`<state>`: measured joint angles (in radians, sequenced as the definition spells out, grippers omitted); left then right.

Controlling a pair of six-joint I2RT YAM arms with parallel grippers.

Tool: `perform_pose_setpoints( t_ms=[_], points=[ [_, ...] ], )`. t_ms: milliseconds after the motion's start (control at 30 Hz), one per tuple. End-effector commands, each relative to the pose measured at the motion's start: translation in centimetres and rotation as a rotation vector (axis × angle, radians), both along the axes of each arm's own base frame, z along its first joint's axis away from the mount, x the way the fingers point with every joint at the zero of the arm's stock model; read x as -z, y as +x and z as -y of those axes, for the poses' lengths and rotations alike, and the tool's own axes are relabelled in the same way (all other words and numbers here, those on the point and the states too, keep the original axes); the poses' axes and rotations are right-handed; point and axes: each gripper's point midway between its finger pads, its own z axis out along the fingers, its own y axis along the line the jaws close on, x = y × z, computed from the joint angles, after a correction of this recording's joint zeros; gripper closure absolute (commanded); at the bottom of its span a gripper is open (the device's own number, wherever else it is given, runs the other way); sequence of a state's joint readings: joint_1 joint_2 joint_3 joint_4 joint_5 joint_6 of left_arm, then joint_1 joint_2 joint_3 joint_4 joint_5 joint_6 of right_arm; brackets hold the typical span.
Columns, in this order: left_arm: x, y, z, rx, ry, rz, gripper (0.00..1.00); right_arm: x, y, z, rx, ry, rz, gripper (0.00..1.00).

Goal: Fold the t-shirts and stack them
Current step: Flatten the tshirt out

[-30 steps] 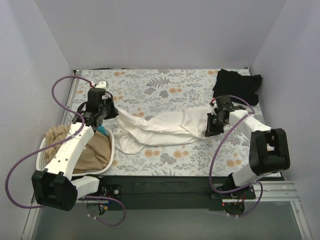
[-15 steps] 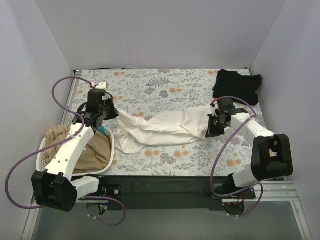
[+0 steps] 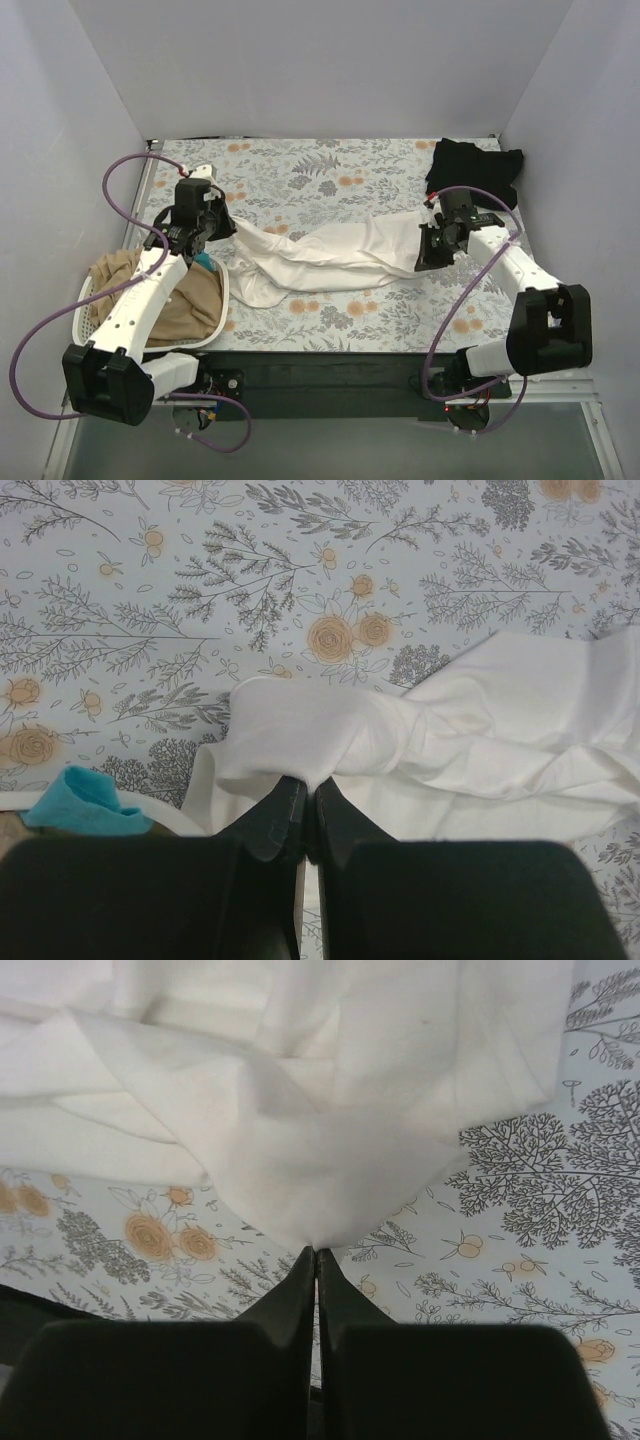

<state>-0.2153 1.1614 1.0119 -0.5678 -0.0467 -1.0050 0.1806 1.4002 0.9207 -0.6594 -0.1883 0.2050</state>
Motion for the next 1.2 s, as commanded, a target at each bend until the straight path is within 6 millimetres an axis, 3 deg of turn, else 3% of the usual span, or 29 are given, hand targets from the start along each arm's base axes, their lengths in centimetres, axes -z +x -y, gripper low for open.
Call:
perform_pose_setpoints(
  t_ms=[0, 67, 233, 267, 333, 367, 400, 467, 500, 533, 567, 600, 700, 767, 800, 833, 900, 1000, 1100, 1167],
  points=[
    [-3.1, 0.0, -0.5, -0.018, -0.003, 0.089, 1.00, -5.7, 1.8, -0.6, -0.009, 0.051, 0.160, 0.99],
    [-4.2, 0.2, -0.8, -0.043, -0.004, 0.126, 1.00, -8.8, 2.6, -0.9, 0.005, 0.086, 0.228, 0.99],
    [-11.3, 0.9, -1.0, -0.077, -0.057, 0.311, 1.00, -18.0, 4.5, -0.7, 0.039, 0.139, 0.445, 0.99],
    [-12.8, 1.0, -1.0, -0.078, -0.070, 0.353, 1.00, -22.0, 5.2, -0.7, 0.044, 0.156, 0.539, 0.99],
    [-17.2, 0.8, -0.9, -0.069, -0.103, 0.461, 1.00, -25.8, 5.3, -0.2, 0.063, 0.157, 0.622, 0.99],
    [-19.0, 0.4, -0.9, -0.066, -0.111, 0.509, 1.00, -29.7, 5.3, 0.1, 0.075, 0.165, 0.712, 0.99],
    [-21.1, 0.2, -0.9, -0.060, -0.126, 0.562, 1.00, -32.0, 5.2, 0.6, 0.093, 0.167, 0.767, 0.99],
    [-25.9, -1.2, -0.8, -0.041, -0.158, 0.675, 1.00, -36.0, 4.4, 1.0, 0.117, 0.178, 0.867, 0.99],
    [-27.5, -1.8, -0.8, -0.035, -0.169, 0.716, 1.00, -40.2, 3.1, 1.3, 0.126, 0.196, 0.976, 0.99],
    [-28.9, -2.5, -0.7, -0.014, -0.180, 0.751, 1.00, -41.9, 2.6, 1.7, 0.151, 0.201, 1.020, 0.99],
    [-32.0, -4.1, -0.8, 0.000, -0.196, 0.828, 1.00, -43.9, 1.7, 2.0, 0.162, 0.208, 1.077, 0.99],
    [-33.2, -5.0, -0.9, 0.011, -0.198, 0.862, 1.00, -46.7, -0.1, 2.4, 0.171, 0.222, 1.161, 0.99],
    [-38.0, -9.2, -1.3, 0.046, -0.222, 1.018, 1.00, -51.6, -4.2, 3.9, 0.220, 0.227, 1.329, 0.99],
    [-40.4, -12.2, -0.8, 0.118, -0.234, 1.116, 1.00, -53.6, -6.2, 5.0, 0.256, 0.212, 1.423, 0.99],
    [-41.4, -13.7, -0.9, 0.131, -0.238, 1.162, 1.00, -54.7, -8.4, 5.5, 0.269, 0.213, 1.483, 0.99],
    [-42.6, -16.2, -1.4, 0.138, -0.244, 1.230, 1.00, -55.3, -9.2, 6.3, 0.305, 0.201, 1.518, 0.99],
    [-44.7, -19.2, -1.5, 0.171, -0.256, 1.332, 1.00, -56.8, -12.1, 7.1, 0.321, 0.197, 1.605, 0.99],
    [-47.0, -23.1, -1.5, 0.220, -0.270, 1.427, 1.00, -57.6, -14.3, 7.8, 0.351, 0.201, 1.663, 0.99],
    [-47.8, -24.5, -1.0, 0.269, -0.294, 1.448, 1.00, -57.6, -14.5, 7.9, 0.354, 0.205, 1.674, 0.99],
    [-47.7, -23.6, -0.5, 0.288, -0.307, 1.428, 1.00, -56.7, -13.1, 7.8, 0.353, 0.196, 1.641, 0.99]
  ],
)
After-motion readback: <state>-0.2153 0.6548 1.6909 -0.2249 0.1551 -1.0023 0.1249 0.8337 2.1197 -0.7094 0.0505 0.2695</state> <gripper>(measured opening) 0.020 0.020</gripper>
